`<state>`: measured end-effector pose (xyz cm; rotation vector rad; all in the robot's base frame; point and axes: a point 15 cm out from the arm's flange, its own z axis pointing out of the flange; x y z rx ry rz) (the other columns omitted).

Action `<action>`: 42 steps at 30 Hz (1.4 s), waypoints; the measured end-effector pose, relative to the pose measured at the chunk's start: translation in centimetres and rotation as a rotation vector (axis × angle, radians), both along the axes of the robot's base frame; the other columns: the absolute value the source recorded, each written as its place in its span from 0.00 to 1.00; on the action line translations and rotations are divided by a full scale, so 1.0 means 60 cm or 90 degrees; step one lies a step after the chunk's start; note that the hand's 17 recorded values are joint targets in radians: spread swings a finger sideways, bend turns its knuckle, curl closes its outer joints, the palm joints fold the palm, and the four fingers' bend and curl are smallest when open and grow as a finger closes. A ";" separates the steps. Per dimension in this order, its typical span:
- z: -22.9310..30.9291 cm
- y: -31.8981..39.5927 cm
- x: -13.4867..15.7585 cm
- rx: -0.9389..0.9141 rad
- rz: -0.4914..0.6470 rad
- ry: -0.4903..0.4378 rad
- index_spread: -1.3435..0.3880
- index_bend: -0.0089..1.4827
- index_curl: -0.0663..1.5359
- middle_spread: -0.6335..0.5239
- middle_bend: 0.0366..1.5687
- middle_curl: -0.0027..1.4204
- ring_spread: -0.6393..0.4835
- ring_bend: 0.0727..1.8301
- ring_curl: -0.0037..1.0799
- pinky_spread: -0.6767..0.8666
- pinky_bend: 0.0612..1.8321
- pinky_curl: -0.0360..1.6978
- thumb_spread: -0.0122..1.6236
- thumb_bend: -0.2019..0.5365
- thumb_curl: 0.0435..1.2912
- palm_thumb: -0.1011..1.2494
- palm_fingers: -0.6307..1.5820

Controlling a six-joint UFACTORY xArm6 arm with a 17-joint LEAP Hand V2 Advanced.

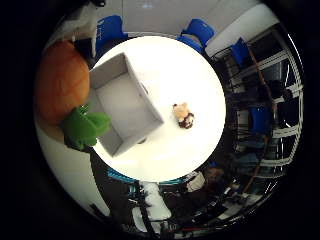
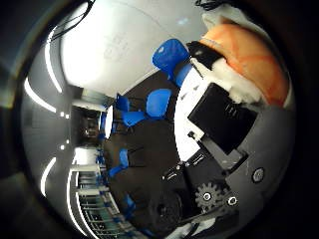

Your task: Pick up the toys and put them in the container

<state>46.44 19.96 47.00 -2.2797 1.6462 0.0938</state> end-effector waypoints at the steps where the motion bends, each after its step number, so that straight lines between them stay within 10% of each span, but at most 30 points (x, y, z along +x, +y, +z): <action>1: -0.005 0.001 0.001 -0.001 0.001 0.004 0.61 0.54 0.55 0.42 0.81 0.45 0.39 0.77 0.51 0.22 0.61 0.46 0.69 0.23 0.48 0.69 0.80; 5: -0.032 0.000 0.000 -0.016 0.016 0.029 0.58 0.23 0.49 0.39 0.64 0.39 0.37 0.68 0.46 0.14 0.59 0.41 0.74 0.24 0.40 0.59 0.58; 11: -0.095 -0.009 -0.024 -0.051 0.082 0.109 0.52 0.23 0.39 0.48 0.41 0.28 0.61 0.46 0.30 0.57 0.46 0.35 0.77 0.24 0.30 0.50 0.33; 17: -0.136 -0.027 -0.011 -0.062 0.097 0.139 0.53 0.20 0.33 0.54 0.29 0.23 0.74 0.33 0.20 0.75 0.37 0.27 0.77 0.25 0.25 0.45 0.33; 34: -0.047 -0.220 -0.005 -0.092 -0.015 0.071 0.55 0.12 0.24 0.55 0.19 0.23 0.77 0.23 0.17 0.76 0.25 0.18 0.76 0.25 0.22 0.46 0.40; 42: -0.107 -0.378 -0.035 -0.084 -0.139 0.130 0.57 0.11 0.23 0.57 0.17 0.23 0.77 0.21 0.17 0.76 0.25 0.18 0.76 0.25 0.21 0.46 0.39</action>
